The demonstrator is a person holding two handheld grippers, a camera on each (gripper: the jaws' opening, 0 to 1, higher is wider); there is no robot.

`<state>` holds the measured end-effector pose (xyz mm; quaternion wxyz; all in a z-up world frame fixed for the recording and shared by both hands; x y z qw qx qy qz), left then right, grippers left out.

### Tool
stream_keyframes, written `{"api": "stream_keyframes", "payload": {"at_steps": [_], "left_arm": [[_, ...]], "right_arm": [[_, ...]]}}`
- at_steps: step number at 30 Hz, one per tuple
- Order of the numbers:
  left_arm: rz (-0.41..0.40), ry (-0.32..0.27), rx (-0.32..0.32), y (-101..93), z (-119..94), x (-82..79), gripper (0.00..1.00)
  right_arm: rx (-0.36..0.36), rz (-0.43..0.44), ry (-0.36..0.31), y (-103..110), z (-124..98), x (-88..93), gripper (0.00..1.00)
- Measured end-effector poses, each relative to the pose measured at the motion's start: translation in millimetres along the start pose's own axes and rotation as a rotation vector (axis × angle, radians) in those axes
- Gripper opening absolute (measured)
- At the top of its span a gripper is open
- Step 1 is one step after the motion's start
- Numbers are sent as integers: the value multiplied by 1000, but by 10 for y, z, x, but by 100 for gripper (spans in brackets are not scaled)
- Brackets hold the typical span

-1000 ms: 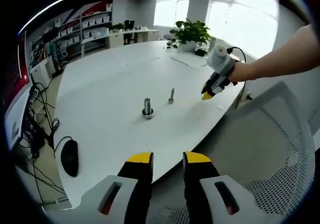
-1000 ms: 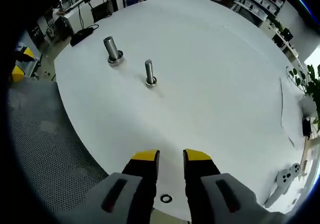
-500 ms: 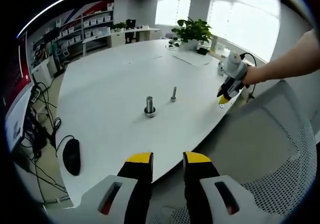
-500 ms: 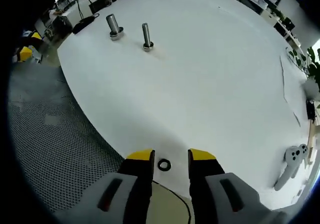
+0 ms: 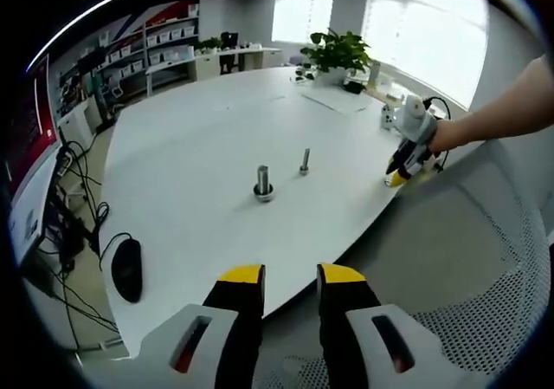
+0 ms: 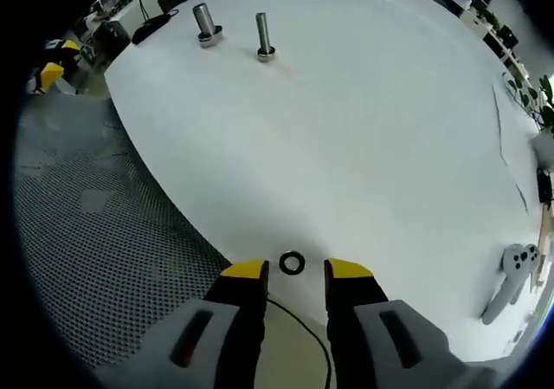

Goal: Place the washer onto the threaded stud by aligning its center hole with the stud, sliding it down to the base, and recovering from edge contact or off-axis alignment until the washer reaches the visible bottom stop.

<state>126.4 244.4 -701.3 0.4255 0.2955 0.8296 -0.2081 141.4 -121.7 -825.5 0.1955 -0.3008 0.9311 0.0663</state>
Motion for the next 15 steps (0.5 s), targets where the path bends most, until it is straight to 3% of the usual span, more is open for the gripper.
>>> {"api": "stream_keyframes", "payload": {"at_steps": [9, 15], "left_arm": [[8, 3, -3, -2, -3, 2, 22], [12, 7, -3, -6, 5, 3, 22]], "right_arm": [[6, -15, -2, -8, 14, 24, 25], [-6, -80, 9, 34, 18, -2, 18]]}}
Point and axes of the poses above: the point that each gripper's makers call its tool centre point, and the gripper's own axes: z roughly forward along the fingers, y roughly to its left, x roughly out of its underside, the point moved 4 cm from there along -z, roughly backward along the fingers, and after that the axes turned 12 degrees about -y, right-handed, at the moved point
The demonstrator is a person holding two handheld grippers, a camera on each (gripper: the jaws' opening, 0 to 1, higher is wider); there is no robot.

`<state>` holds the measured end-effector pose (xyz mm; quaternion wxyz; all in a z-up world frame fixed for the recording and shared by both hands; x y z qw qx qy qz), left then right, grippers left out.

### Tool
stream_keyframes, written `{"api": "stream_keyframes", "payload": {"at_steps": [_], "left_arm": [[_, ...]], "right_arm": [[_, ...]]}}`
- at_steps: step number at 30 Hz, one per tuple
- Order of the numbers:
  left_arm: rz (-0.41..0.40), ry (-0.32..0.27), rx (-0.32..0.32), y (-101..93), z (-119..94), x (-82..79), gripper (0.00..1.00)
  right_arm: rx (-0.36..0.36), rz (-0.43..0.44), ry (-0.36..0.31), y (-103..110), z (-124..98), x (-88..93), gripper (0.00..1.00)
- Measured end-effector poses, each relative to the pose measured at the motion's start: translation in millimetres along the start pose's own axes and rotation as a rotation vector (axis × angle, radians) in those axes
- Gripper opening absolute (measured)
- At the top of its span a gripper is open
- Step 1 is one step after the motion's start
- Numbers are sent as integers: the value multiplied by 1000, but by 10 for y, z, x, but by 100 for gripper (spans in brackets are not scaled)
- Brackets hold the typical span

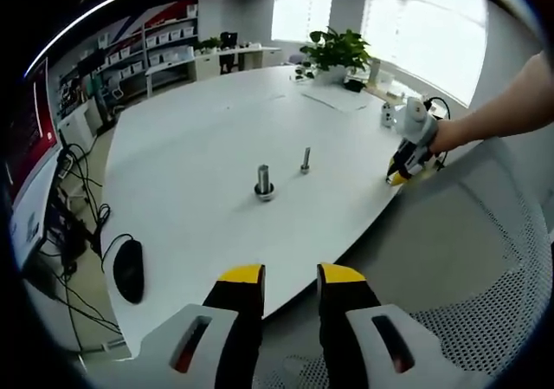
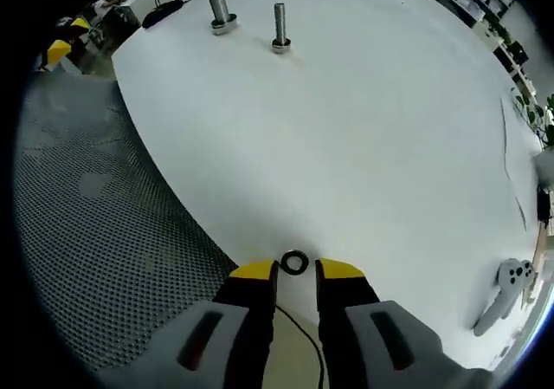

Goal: Place the washer onto the threaded stud by aligning its center hole with the stud, sliding it down to the base, and recovering from edge contact or off-axis alignment until the washer reaches the visible bottom stop.

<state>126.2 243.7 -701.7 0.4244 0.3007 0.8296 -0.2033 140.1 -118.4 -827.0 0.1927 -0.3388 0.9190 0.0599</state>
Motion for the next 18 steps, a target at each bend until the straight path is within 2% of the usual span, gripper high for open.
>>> {"api": "stream_keyframes", "payload": {"at_steps": [18], "left_arm": [[10, 9, -2, 0, 1, 7, 22]], "right_arm": [[0, -22, 33, -23, 23, -15, 14]]}}
Point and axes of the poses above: the point that each gripper's makers call its tool centre point, and the gripper's own axes: z roughly forward along the fingers, y roughly to its left, x roughly out of its underside, the point moved 4 cm from there along -z, roughly backward along the fingers, and after that the axes turned 12 degrees about -y, right-handed, at the moved point
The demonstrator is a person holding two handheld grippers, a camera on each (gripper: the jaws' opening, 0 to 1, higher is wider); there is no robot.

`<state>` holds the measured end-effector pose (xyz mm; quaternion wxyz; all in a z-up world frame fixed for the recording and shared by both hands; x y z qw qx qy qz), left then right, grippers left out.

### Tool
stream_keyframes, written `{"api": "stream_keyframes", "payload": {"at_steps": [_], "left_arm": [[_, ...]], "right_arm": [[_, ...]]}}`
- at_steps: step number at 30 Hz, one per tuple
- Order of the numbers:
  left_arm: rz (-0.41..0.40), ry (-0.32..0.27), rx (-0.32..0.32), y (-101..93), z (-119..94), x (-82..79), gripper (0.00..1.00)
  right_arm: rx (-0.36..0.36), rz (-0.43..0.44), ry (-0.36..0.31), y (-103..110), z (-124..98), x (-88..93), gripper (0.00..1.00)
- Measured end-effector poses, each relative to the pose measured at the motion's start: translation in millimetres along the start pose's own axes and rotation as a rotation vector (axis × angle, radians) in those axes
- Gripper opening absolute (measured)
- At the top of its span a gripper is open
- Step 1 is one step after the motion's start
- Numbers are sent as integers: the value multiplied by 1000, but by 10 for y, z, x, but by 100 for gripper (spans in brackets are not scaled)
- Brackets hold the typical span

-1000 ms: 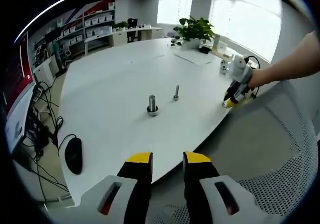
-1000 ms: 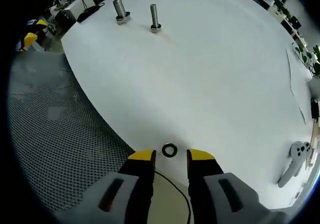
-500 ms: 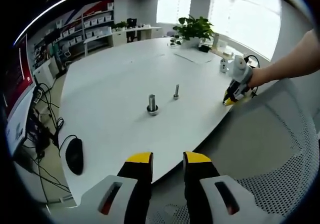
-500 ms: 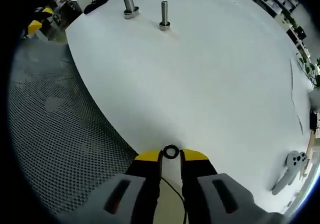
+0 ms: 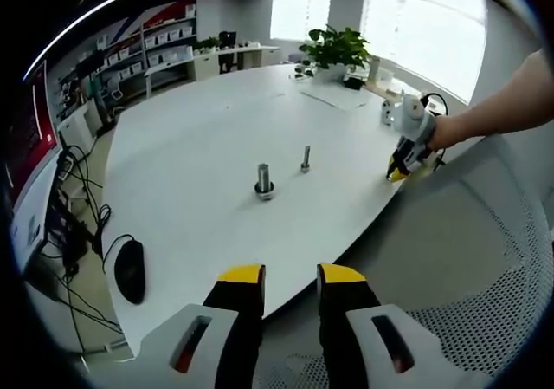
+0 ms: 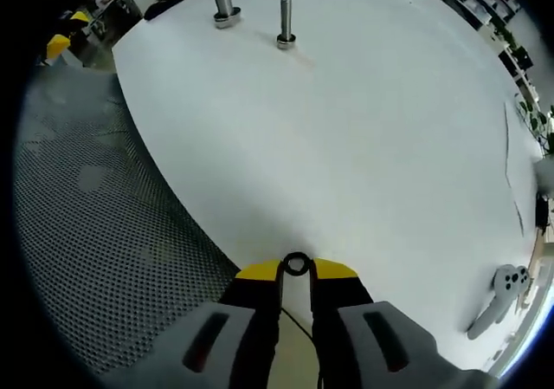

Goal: Place the washer onto the threaded stud by aligning its center hole with the stud, sliding it down to the base, and recovering from edge contact or off-axis alignment until the washer reaches the visible bottom stop.

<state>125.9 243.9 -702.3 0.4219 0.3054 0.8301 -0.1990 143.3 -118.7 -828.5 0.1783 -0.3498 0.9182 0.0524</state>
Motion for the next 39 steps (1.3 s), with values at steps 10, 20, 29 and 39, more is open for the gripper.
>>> {"api": "stream_keyframes", "payload": {"at_steps": [10, 20, 29, 39], "left_arm": [[-6, -6, -10, 25, -5, -7, 22], [-6, -6, -12, 30, -2, -12, 21], [-8, -9, -12, 34, -3, -14, 21], [-14, -14, -17, 45, -6, -20, 21]], "right_arm": [[8, 64, -9, -3, 10, -32, 14], [-19, 31, -110, 101, 12, -547, 14], [-24, -1, -214, 113, -68, -1138, 14], [-36, -44, -248, 100, -66, -1486, 14]]}}
Point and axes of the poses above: the point that each gripper's makers call its tool centre point, and the gripper's own axes: z roughly forward along the fingers, y roughly to its left, x roughly out of its underside, the point moved 4 cm from there along -z, roughly backward along the fingers, and after that the axes turned 12 degrees about -y, right-handed, at the moved point
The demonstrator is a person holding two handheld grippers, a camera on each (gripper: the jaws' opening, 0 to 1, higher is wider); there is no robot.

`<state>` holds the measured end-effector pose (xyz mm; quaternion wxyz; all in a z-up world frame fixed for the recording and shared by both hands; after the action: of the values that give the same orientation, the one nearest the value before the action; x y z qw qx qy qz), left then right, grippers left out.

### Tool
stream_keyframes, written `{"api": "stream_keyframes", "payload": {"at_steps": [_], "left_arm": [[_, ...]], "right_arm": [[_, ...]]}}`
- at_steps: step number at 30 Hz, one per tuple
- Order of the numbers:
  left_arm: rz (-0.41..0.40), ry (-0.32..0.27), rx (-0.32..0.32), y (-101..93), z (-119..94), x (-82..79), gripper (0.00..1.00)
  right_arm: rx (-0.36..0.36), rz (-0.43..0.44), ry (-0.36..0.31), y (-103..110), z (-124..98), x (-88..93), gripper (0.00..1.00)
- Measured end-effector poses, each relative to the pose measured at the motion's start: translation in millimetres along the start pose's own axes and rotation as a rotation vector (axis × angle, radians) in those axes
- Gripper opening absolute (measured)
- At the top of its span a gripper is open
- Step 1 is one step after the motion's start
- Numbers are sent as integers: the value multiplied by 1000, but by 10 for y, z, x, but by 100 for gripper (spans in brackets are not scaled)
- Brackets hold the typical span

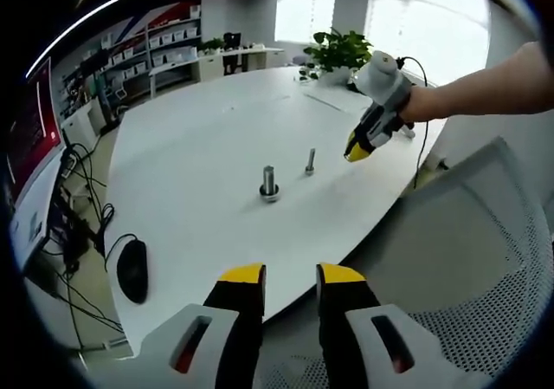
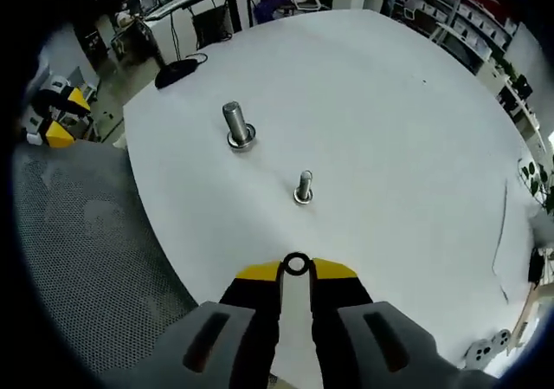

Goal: Place the washer onto the threaded stud by aligning its center hole with the stud, sliding it down to the base, and recovering from edge contact or off-axis alignment until the washer reaches the visible bottom stop.

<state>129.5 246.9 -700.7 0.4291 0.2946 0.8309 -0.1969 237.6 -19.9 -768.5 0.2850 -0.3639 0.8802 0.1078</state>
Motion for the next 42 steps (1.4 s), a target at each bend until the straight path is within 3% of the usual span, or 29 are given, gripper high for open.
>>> {"api": "stream_keyframes", "payload": {"at_steps": [17, 22, 42], "left_arm": [[-3, 1, 0, 8, 4, 0, 21], [0, 4, 2, 6, 9, 3, 21], [-6, 8, 8, -3, 10, 12, 21]], "right_arm": [[4, -52, -62, 11, 139, -370, 14], [29, -48, -85, -78, 188, -447, 14], [18, -70, -38, -79, 405, -448, 14]]}}
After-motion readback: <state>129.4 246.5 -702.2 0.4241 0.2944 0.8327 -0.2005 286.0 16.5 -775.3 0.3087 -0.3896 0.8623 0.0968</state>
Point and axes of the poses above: the point that each gripper's makers call its tool centre point, and the gripper's own axes: z roughly forward along the fingers, y roughly to its left, x roughly out of its underside, the point moved 4 cm from there along -z, roughly backward along the fingers, and after that the axes turned 12 degrees about -y, right-handed, at the moved point
